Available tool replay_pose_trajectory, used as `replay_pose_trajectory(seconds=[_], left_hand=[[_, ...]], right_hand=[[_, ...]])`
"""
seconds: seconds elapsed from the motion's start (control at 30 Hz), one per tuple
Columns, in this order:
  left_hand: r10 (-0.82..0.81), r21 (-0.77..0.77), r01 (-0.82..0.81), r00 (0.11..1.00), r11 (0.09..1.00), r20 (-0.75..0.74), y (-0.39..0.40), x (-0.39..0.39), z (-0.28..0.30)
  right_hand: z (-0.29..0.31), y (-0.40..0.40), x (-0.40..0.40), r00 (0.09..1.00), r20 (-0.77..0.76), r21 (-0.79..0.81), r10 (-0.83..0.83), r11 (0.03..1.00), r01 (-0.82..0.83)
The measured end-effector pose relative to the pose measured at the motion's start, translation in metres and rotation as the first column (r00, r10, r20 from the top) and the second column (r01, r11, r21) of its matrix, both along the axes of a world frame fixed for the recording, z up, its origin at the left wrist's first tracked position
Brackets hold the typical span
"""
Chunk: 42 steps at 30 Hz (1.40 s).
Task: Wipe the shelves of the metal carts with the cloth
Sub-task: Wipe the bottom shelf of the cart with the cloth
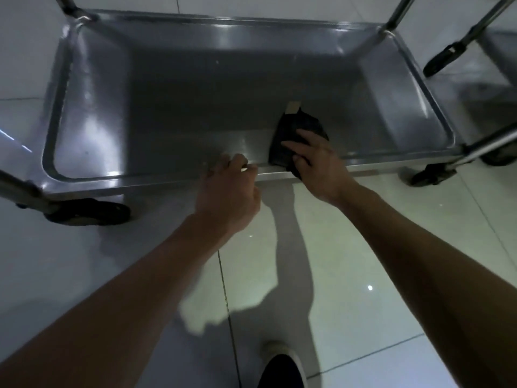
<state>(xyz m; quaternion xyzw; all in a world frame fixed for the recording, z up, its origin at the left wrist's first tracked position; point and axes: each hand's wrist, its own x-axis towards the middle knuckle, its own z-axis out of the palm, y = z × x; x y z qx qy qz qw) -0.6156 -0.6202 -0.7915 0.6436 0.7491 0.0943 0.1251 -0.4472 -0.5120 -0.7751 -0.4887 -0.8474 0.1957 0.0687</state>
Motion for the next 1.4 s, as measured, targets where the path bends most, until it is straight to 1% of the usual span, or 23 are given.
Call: replay_pose_trajectory(seconds=[0.1, 0.23, 0.33, 0.4, 0.47, 0.5, 0.53, 0.57, 0.6, 0.67, 0.7, 0.77, 0.8, 0.83, 0.9, 1.0, 1.1, 1.27, 1.33, 1.4], left_hand=[[0.044, 0.003, -0.044, 0.999, 0.999, 0.024, 0.003, 0.004, 0.000], [0.109, -0.041, -0.108, 0.994, 0.993, 0.031, 0.010, 0.010, 0.004], [0.087, -0.081, -0.087, 0.996, 0.993, -0.007, 0.009, 0.014, 0.008], [0.075, -0.113, -0.074, 0.997, 0.991, 0.004, 0.010, 0.017, 0.013], [0.067, -0.175, -0.067, 0.998, 0.982, -0.008, 0.009, 0.019, 0.019], [0.065, -0.212, -0.066, 0.998, 0.975, -0.010, 0.006, 0.020, 0.021], [0.058, -0.234, -0.060, 0.998, 0.970, -0.018, 0.005, 0.021, 0.022], [0.038, -0.251, -0.046, 0.999, 0.967, -0.037, 0.006, 0.023, 0.022], [0.025, -0.265, -0.040, 0.998, 0.963, -0.061, 0.007, 0.023, 0.020], [0.024, -0.254, -0.055, 0.992, 0.966, -0.123, 0.011, 0.024, 0.012], [0.027, -0.223, -0.061, 0.988, 0.973, -0.151, 0.016, 0.023, 0.009], [0.023, -0.103, -0.044, 0.979, 0.994, -0.200, 0.033, 0.029, 0.007], [0.029, -0.051, -0.040, 0.980, 0.998, -0.198, 0.042, 0.035, 0.008], [0.040, -0.020, -0.044, 0.985, 0.999, -0.169, 0.050, 0.043, 0.010], [0.067, 0.017, -0.066, 0.992, 0.998, -0.110, 0.061, 0.060, 0.010], [0.082, 0.064, -0.078, 0.995, 0.995, -0.058, 0.068, 0.085, 0.005], [0.008, 0.082, -0.004, 0.999, 0.997, -0.047, 0.084, 0.114, -0.001], [-0.067, 0.110, 0.061, 0.996, 0.992, 0.055, 0.118, 0.160, -0.002], [-0.114, 0.118, 0.107, 0.992, 0.987, 0.060, 0.131, 0.178, 0.002], [-0.142, 0.086, 0.136, 0.988, 0.987, 0.065, 0.145, 0.195, 0.005]], right_hand=[[0.003, -0.001, -0.002, 0.998, 0.053, -0.009, 0.035, 0.999, -0.035], [0.011, -0.008, -0.005, 0.990, 0.103, -0.024, 0.094, 0.995, -0.092], [0.018, -0.019, 0.000, 0.974, 0.167, -0.014, 0.152, 0.988, -0.152], [0.022, -0.021, 0.004, 0.937, 0.284, -0.022, 0.205, 0.978, -0.207], [0.031, -0.018, 0.006, 0.866, 0.403, -0.101, 0.295, 0.955, -0.278], [0.038, -0.015, 0.007, 0.830, 0.435, -0.144, 0.349, 0.937, -0.318], [0.043, -0.012, 0.009, 0.795, 0.464, -0.158, 0.391, 0.919, -0.360], [0.046, -0.009, 0.011, 0.780, 0.482, -0.151, 0.399, 0.915, -0.375], [0.046, -0.006, 0.013, 0.784, 0.487, -0.136, 0.385, 0.920, -0.367], [0.035, 0.003, 0.016, 0.833, 0.417, -0.091, 0.363, 0.929, -0.359], [0.024, 0.006, 0.015, 0.867, 0.348, -0.051, 0.357, 0.930, -0.363], [0.007, 0.011, 0.017, 0.903, 0.231, 0.035, 0.363, 0.924, -0.380], [0.001, 0.014, 0.021, 0.918, 0.160, 0.063, 0.362, 0.925, -0.375], [-0.004, 0.016, 0.029, 0.935, 0.088, 0.084, 0.344, 0.933, -0.351], [-0.011, 0.024, 0.049, 0.968, 0.010, 0.114, 0.249, 0.962, -0.249], [-0.015, 0.044, 0.085, 0.994, -0.034, 0.162, 0.106, 0.982, -0.099], [-0.016, 0.062, 0.122, 0.997, -0.071, 0.188, 0.026, 0.982, -0.012], [-0.018, 0.098, 0.177, 0.997, -0.045, 0.226, -0.062, 0.972, 0.071], [-0.018, 0.109, 0.199, 0.990, -0.020, 0.220, -0.142, 0.965, 0.143], [-0.017, 0.122, 0.221, 0.967, 0.035, 0.215, -0.253, 0.947, 0.240]])
